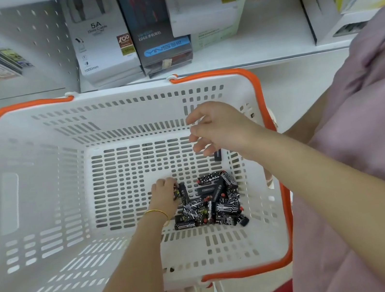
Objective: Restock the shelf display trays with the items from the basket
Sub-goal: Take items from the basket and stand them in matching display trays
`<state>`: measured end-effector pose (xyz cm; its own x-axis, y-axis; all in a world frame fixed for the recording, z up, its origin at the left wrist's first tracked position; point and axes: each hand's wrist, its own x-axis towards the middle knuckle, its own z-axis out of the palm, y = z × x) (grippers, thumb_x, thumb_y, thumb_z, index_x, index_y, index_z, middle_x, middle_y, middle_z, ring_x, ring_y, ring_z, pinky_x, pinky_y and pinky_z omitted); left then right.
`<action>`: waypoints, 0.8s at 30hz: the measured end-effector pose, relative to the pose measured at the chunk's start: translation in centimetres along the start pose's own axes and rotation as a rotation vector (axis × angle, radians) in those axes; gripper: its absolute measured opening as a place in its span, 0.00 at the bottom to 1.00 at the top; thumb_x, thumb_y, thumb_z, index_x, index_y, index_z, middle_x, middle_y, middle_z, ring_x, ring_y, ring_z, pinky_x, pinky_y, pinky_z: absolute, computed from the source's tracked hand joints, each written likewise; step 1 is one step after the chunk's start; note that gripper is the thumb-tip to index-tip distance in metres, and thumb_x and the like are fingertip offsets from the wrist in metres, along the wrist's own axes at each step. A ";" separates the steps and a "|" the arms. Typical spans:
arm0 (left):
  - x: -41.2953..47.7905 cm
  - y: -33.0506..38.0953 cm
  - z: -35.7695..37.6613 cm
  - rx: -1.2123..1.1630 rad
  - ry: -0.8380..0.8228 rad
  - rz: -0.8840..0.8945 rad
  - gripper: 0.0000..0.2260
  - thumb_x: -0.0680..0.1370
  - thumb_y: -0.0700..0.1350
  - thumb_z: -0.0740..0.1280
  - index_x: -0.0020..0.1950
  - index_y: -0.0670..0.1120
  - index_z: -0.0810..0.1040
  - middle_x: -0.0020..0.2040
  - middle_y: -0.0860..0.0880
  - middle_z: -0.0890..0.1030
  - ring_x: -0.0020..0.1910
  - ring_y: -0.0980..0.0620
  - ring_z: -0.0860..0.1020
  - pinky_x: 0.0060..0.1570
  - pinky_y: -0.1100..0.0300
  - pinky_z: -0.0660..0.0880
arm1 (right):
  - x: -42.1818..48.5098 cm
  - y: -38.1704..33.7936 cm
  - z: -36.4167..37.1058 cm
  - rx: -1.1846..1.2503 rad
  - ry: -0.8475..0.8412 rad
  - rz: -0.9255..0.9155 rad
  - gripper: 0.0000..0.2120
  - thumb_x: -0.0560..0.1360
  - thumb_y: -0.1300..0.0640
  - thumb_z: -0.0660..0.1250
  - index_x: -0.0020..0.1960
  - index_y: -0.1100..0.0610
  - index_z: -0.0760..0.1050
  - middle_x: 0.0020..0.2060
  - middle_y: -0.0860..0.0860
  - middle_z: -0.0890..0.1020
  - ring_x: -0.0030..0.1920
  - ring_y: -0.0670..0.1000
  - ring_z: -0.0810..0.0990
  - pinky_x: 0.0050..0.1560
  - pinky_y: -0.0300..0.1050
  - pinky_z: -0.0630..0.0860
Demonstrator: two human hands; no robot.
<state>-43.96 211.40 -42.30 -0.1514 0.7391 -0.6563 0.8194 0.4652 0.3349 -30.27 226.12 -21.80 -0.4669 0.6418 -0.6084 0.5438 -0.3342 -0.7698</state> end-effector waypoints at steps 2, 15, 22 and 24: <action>0.0 -0.1 0.0 0.084 -0.054 0.049 0.20 0.74 0.38 0.68 0.64 0.44 0.67 0.62 0.42 0.67 0.62 0.43 0.65 0.61 0.55 0.64 | 0.0 0.1 0.0 0.001 -0.002 0.007 0.11 0.78 0.63 0.59 0.60 0.58 0.71 0.43 0.53 0.79 0.36 0.49 0.80 0.40 0.45 0.80; 0.5 4.7 0.1 -0.174 0.037 -0.281 0.20 0.76 0.45 0.68 0.61 0.39 0.64 0.56 0.40 0.74 0.50 0.42 0.77 0.45 0.54 0.74 | -0.1 0.4 -0.2 -0.011 0.005 0.010 0.13 0.78 0.63 0.59 0.61 0.57 0.71 0.46 0.55 0.79 0.38 0.50 0.81 0.40 0.43 0.80; 0.7 5.7 0.8 0.056 0.011 -0.167 0.19 0.74 0.40 0.69 0.60 0.41 0.65 0.54 0.42 0.77 0.51 0.44 0.78 0.43 0.55 0.75 | -0.2 0.8 -0.4 -0.027 0.009 0.020 0.12 0.78 0.63 0.59 0.61 0.57 0.70 0.43 0.54 0.79 0.38 0.50 0.81 0.40 0.44 0.80; 1.2 5.0 -0.5 -0.041 -0.092 -0.111 0.23 0.73 0.41 0.70 0.64 0.42 0.65 0.54 0.43 0.78 0.50 0.45 0.77 0.44 0.56 0.75 | -0.2 0.8 -0.5 -0.037 0.006 0.018 0.12 0.78 0.63 0.59 0.61 0.57 0.70 0.43 0.53 0.79 0.39 0.50 0.81 0.41 0.45 0.80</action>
<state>-40.30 214.85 -41.09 -0.1871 0.6350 -0.7495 0.7766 0.5629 0.2830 -29.40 226.03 -22.24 -0.4525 0.6404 -0.6206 0.5772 -0.3201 -0.7513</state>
